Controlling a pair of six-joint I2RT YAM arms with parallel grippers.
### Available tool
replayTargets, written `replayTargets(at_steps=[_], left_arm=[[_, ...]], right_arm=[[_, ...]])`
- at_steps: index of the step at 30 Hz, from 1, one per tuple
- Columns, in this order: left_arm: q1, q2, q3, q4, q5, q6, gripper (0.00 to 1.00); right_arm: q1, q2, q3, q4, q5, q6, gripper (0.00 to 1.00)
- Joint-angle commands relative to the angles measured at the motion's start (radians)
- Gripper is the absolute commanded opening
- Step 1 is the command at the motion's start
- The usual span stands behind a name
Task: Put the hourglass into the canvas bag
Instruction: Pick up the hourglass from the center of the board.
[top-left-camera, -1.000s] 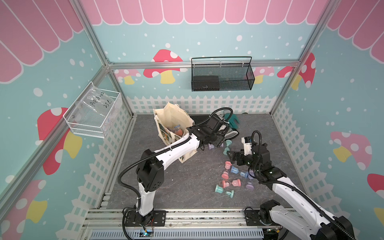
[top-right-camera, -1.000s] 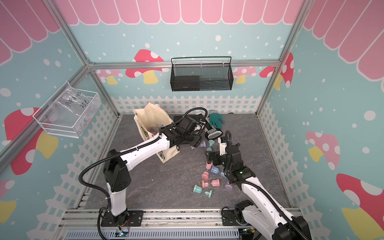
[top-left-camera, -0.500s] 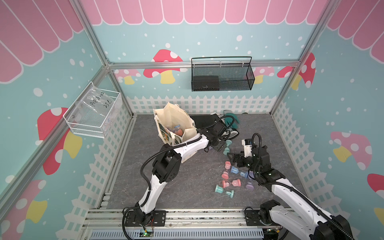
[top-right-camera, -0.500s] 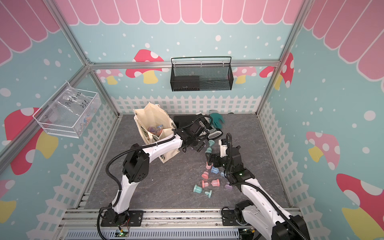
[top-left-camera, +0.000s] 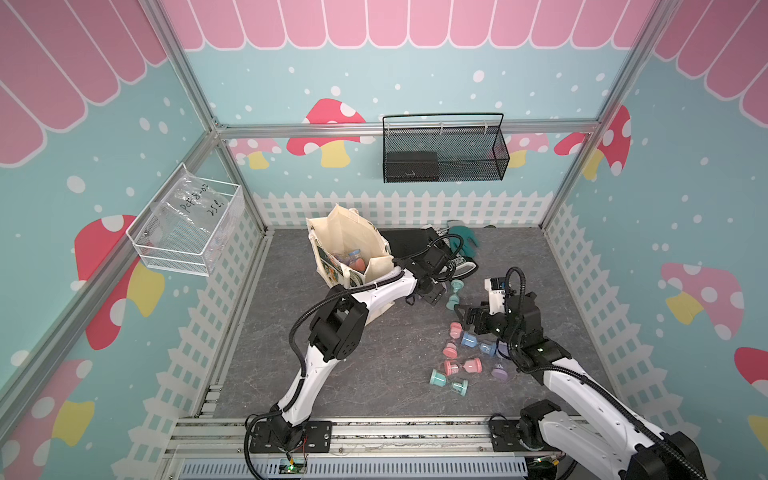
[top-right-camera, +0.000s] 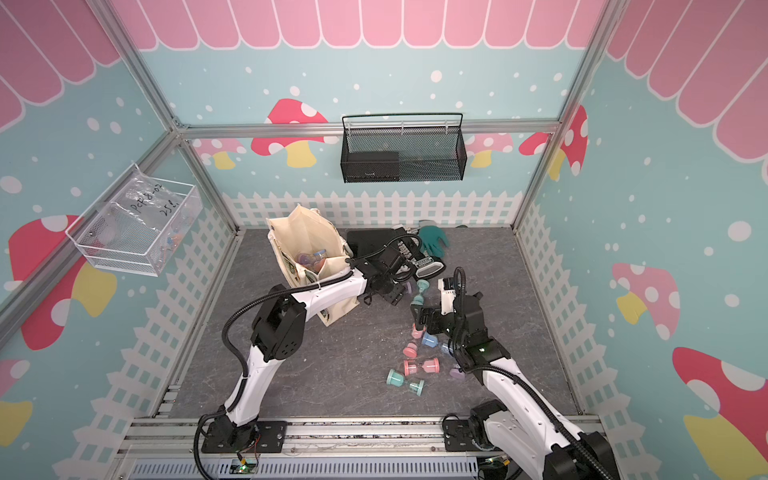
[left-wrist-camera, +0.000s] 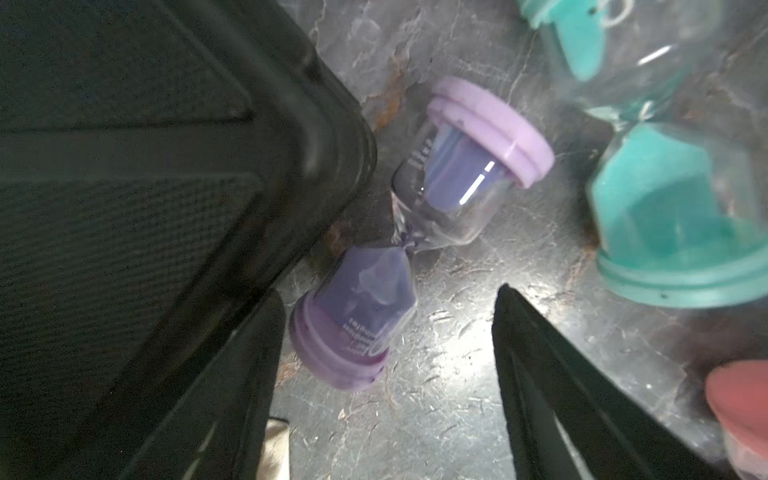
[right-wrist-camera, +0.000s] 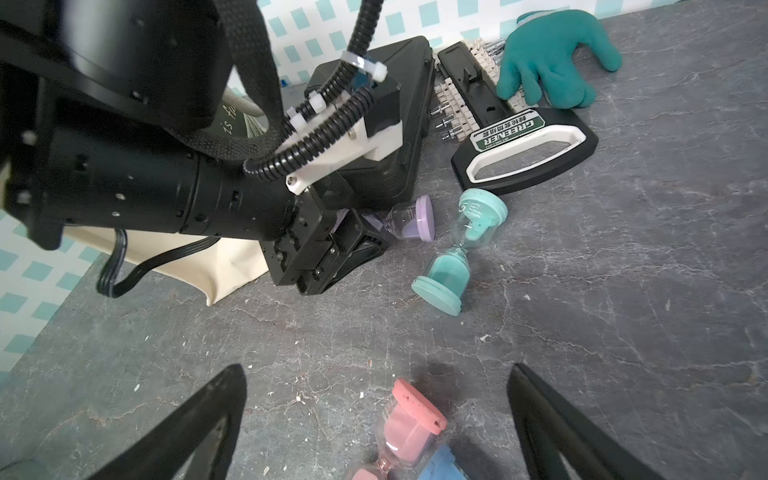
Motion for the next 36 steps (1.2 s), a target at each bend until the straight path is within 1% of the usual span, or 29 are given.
replayTargets(at_steps=[1,6,10,17,22,36], left_arm=[[0.015,0.021,-0.004,-0.007,0.016,-0.005,0.77],[0.007,0.000,-0.068,0.024,0.047,-0.031,0.73],[-0.004,-0.015,-0.122,0.072,0.062,-0.051,0.73],[-0.007,-0.016,-0.154,0.122,0.088,-0.076,0.68],[-0.006,-0.011,-0.156,0.128,0.087,-0.077,0.60],[-0.006,-0.054,-0.221,0.157,0.075,-0.093,0.46]], right_arm=[[-0.007,-0.011,-0.011,0.017,-0.012,0.015,1.00],[-0.007,-0.006,-0.009,0.021,-0.008,0.016,1.00],[-0.008,0.003,-0.008,0.025,-0.010,0.015,1.00],[-0.009,0.008,-0.009,0.027,-0.012,0.016,1.00],[-0.010,0.003,-0.010,0.026,-0.009,0.010,1.00],[-0.016,0.023,-0.004,0.034,-0.007,0.013,1.00]])
